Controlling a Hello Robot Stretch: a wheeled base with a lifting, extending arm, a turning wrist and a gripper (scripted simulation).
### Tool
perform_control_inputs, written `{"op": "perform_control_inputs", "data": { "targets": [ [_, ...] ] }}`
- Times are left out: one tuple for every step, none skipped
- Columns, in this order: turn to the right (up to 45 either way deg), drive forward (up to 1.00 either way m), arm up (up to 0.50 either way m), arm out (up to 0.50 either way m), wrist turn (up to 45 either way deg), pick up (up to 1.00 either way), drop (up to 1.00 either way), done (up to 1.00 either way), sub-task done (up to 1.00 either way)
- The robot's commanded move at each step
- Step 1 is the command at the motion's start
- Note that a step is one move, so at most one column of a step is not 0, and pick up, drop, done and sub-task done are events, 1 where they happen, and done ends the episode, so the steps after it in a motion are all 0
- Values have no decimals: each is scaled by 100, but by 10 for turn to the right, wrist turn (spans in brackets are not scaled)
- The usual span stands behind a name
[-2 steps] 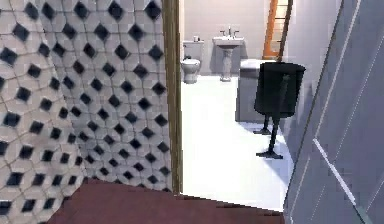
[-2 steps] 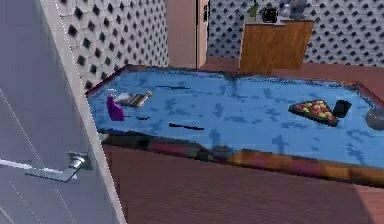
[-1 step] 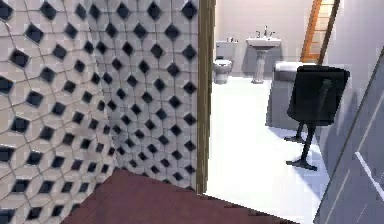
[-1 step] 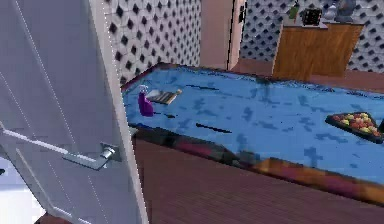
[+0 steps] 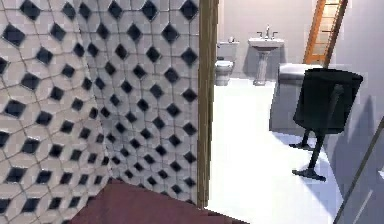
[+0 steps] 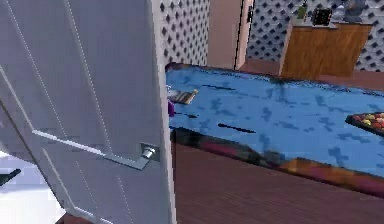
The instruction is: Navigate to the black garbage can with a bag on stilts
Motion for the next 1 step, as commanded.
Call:
{"op": "perform_control_inputs", "data": {
  "targets": [
    [60, 0, 0, 0, 0, 0, 0, 0, 0]
  ]
}}
